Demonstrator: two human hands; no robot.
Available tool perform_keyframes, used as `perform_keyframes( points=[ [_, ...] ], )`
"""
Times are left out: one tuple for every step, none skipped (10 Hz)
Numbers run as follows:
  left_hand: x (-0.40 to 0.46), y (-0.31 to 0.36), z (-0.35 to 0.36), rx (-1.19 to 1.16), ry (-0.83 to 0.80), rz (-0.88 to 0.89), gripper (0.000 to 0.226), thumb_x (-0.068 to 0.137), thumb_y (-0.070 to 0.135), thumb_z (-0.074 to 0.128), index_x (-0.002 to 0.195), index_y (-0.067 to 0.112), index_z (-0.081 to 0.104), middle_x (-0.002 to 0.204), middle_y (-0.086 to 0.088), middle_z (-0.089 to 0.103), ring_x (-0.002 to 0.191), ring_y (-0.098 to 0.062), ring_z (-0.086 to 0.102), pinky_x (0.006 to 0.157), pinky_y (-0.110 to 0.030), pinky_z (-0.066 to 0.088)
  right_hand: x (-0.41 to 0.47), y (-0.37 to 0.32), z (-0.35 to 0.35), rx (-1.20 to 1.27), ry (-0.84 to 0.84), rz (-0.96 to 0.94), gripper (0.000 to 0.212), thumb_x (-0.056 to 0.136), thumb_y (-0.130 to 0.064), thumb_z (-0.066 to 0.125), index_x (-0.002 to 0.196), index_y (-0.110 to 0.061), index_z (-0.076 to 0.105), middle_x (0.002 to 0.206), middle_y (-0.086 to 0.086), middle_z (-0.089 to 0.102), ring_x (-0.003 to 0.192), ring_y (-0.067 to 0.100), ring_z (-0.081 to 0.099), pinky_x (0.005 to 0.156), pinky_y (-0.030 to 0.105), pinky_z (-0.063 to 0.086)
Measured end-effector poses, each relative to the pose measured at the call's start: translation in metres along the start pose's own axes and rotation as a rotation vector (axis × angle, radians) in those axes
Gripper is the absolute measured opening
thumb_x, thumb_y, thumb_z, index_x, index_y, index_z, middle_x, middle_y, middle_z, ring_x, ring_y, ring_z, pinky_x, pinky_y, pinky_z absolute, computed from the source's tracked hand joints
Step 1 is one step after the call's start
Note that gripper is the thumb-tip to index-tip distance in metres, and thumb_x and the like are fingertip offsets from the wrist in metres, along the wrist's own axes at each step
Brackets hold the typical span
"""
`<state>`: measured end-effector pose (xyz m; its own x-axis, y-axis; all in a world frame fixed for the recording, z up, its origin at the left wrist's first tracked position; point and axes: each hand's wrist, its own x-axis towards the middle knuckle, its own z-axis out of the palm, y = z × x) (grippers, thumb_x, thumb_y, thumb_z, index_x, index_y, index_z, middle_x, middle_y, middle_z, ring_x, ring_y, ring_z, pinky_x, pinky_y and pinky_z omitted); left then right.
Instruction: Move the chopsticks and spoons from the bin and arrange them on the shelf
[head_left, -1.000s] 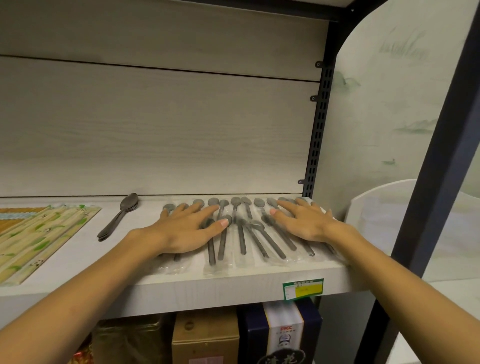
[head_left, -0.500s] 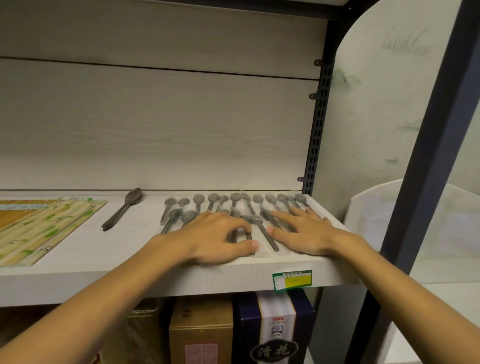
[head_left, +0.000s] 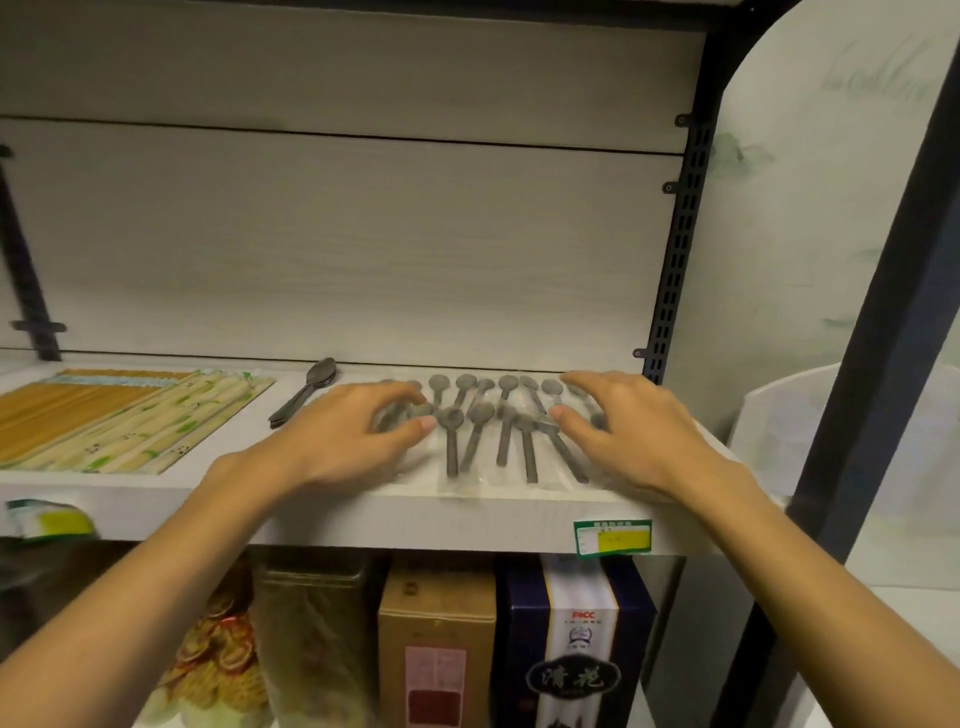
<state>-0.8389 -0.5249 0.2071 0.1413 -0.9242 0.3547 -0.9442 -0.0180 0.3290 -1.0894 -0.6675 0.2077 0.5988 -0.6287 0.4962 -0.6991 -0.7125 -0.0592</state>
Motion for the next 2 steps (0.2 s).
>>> perform_keyframes(
  points=[
    [-0.02,-0.025,-0.017,0.053,0.096,-0.061,0.045,0.092,0.052,0.048,0.13,0.03,0.055,0.136,0.01,0.055,0.116,-0.012,0.053,0.089,-0.029,0.041,0.004,-0.018,0.002,0.009,0.059,-0.025,0.054,0.094,-0.057,0.038,0.137,-0.027,0.049,0.124,0.003,0.063,0.114,0.026,0.056,0.095,0.044,0.046],
    [-0.039,-0.041,-0.04,0.06,0.227,-0.058,0.044,0.091,0.051,0.05,0.127,0.028,0.058,0.131,0.01,0.059,0.095,-0.008,0.054,0.081,-0.029,0.042,0.011,-0.043,-0.01,0.111,0.136,-0.024,0.052,0.094,-0.055,0.042,0.136,-0.026,0.05,0.127,0.003,0.063,0.118,0.023,0.055,0.097,0.043,0.045]
  ],
)
